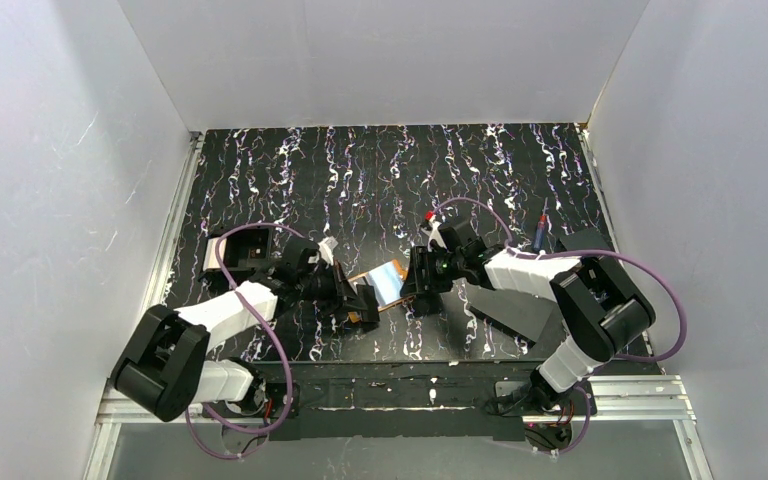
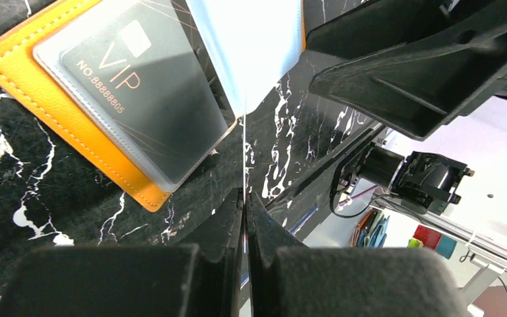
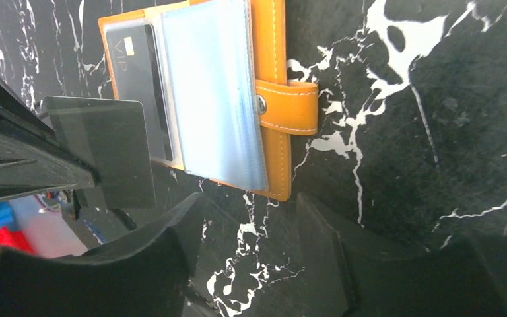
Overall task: Put the credit cards into the card holder
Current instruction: Insert the credit card into the card holder.
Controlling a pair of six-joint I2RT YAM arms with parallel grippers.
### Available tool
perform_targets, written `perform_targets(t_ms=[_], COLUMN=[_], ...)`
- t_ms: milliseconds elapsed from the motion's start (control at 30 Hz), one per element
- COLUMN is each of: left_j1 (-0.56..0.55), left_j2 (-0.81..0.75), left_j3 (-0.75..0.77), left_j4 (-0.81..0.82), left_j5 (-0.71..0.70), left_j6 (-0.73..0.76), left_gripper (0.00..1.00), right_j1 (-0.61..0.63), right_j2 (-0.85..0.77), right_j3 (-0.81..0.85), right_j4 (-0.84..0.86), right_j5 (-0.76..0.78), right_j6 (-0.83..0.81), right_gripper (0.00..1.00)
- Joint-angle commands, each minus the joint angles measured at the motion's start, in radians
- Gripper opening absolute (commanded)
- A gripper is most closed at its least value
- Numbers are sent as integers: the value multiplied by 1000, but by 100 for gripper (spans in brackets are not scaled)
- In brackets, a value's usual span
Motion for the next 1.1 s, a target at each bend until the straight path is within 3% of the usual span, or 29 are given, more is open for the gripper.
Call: perform_targets(t_ms=[0,100,400,1067], left_j1=[11,22,41,60], left_j2=[-14,-28,40,165], left_j3=[20,7,14,-4], left_j4=[-11,-6,28,148], left_j5=[6,-5,45,121], left_j6=[33,34,-14,-81], left_gripper=[0,0,0,0], right_j1=[-11,-14,-25,-25], right_j2=[-9,5,136,179], right_j3=[47,68,163,163], right_j4=[-81,-94,-104,-106], right_j5=[20,14,-17,-23], right_j6=[-85,-114,-170,-178], right_gripper=[65,69,65,58])
